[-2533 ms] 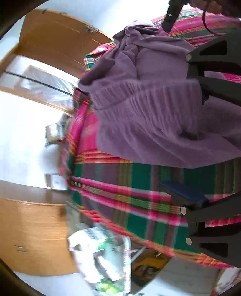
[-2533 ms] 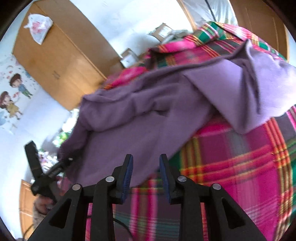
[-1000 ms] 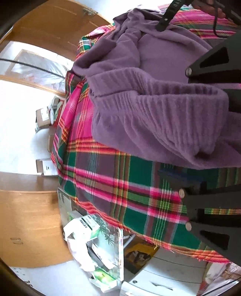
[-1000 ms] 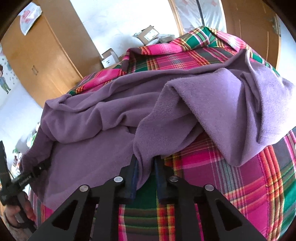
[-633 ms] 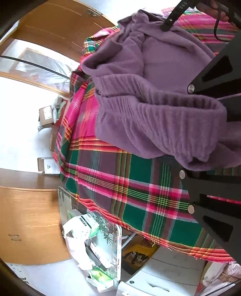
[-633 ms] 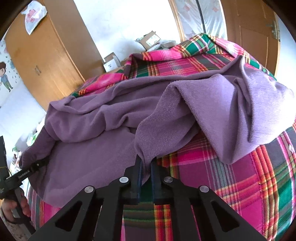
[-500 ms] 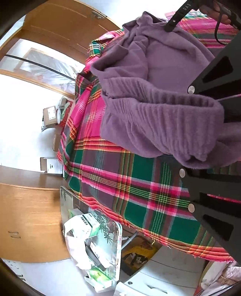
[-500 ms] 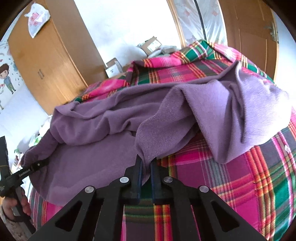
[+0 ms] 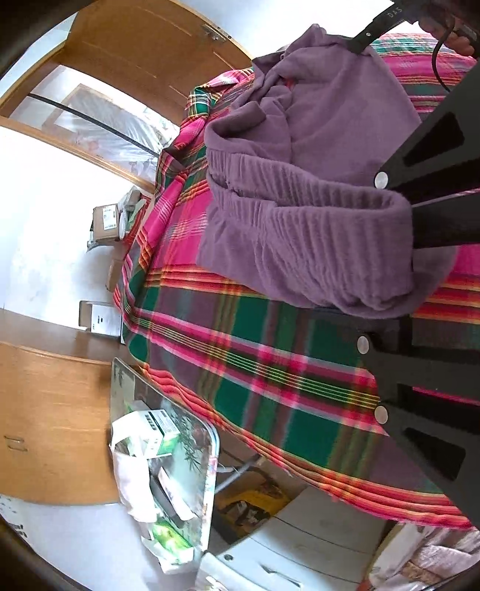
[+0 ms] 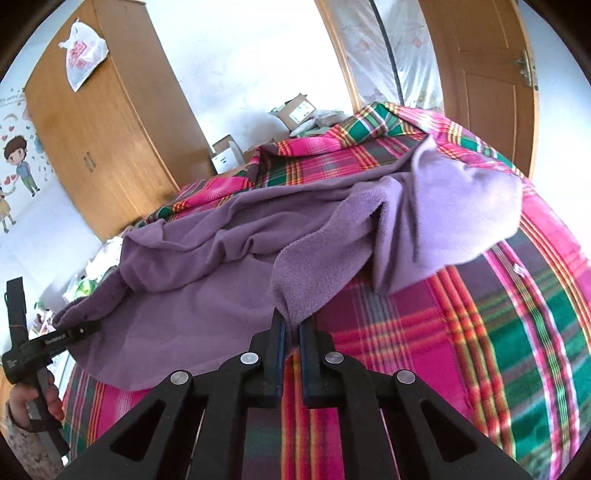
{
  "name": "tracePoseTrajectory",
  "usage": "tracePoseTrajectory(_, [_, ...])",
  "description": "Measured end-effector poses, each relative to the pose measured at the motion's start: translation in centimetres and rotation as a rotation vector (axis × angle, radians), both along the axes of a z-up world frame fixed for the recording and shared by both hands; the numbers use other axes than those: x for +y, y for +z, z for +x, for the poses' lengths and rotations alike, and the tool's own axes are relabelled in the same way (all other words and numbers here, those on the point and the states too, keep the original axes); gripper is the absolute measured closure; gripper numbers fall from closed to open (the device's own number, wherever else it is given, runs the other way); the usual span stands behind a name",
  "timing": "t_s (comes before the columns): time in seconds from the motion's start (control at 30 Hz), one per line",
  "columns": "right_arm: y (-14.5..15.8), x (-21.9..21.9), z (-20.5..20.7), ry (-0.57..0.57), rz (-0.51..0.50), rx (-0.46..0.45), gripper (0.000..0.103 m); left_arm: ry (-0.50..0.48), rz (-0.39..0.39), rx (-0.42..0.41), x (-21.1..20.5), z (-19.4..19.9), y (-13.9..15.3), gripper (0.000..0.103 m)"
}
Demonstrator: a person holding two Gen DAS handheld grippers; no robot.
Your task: Fold clothes
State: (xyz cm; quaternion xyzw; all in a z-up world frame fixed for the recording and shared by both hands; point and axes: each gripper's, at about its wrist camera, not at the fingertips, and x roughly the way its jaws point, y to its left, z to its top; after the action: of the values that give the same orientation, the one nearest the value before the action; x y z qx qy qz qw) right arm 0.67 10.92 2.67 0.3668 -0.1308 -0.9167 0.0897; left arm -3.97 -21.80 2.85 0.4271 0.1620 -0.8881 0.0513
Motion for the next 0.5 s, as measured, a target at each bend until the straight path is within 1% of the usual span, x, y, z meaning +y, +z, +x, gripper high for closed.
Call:
tracePoseTrajectory(0.23, [0.0,0.4,3.1,0.004,-0.008,0.015,0.097,-0.013,-0.012,0.011,0.9,2.4,0.3,0.093])
tracePoseTrajectory(0.4, [0.0,1.2,5.5,0.001,-0.007,0.029,0.097,-0.014,-0.009,0.030,1.2,4.5,0.7,0.094])
tracePoseTrajectory(0.5, [-0.2,2.0,6.7,-0.011,-0.014,0.023,0.097,-0.015,0.006,0.036,1.4,6.1,0.6,0.094])
